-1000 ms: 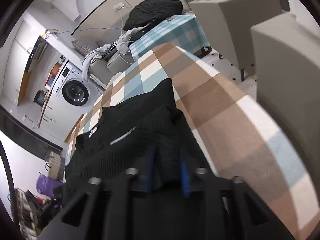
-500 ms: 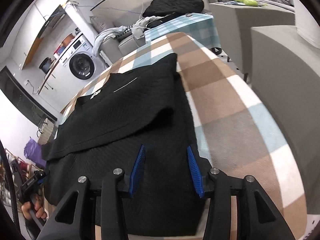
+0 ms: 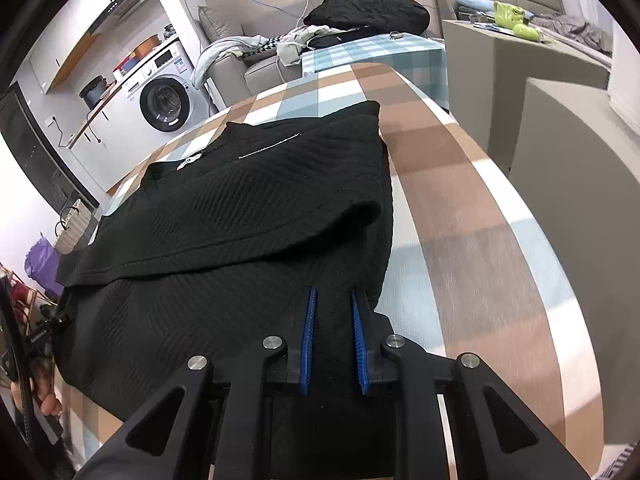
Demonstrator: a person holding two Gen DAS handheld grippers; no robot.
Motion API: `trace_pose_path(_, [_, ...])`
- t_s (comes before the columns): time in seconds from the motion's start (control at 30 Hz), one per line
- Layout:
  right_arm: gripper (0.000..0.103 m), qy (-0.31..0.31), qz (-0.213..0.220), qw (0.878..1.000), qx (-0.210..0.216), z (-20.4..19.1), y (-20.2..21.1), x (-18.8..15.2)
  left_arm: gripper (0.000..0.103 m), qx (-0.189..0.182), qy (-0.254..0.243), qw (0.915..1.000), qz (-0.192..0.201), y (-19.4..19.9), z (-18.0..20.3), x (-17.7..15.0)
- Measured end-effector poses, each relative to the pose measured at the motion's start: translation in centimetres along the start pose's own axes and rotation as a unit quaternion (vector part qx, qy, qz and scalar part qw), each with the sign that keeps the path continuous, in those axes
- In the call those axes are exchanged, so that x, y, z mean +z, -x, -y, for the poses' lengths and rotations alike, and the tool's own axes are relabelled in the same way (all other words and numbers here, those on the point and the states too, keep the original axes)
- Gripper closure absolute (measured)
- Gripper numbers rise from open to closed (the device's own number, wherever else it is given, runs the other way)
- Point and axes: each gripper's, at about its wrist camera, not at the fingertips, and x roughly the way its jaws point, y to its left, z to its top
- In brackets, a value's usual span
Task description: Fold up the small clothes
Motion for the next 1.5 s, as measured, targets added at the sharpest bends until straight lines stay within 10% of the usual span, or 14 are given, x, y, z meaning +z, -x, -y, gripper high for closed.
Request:
trace_pose_path(0.3, [0.086,-0.02,-0.002,0.999,0.025,1.2,2.5,-2.7,0.09,-0.014,0.018,0.9997,-0.01,2.8,-1.4,-2.8])
trace_pose_path(0.57, [0.058,-0.05,0.05,0.995,0.065,2.4,3.7,0.6,0.043,-0.038,0.069,0.9968,0.016,5.1,-3.5,-1.6])
trace_pose_path(1.17, [0.05,-0.115,0.025,0.988,0.104,3.9,1.8,2.1,0.043,-0.03,0.141,0.9892,0.024,1.1,-7.1,4.4])
trace_pose_path(1.3, [0.05,-0.102,0.043,0.989,0.095,3.2,1.6,3.0,0.06,-0.03,0.138,0.9896,0.026,0.2,-6.1,5.2])
trace_pose_path(1.37, [0.053,-0.096,0.052,0.99,0.093,2.8,1.4,3.5,0.087,-0.031,0.131,0.9904,0.031,0.0,-5.5,5.4])
trace_pose_path(1.5, [0.097,-0.094,0.04,0.993,0.066,2.2,0.1,4.1,0.096,-0.028,0.124,0.9909,0.042,0.3,-4.4,5.8])
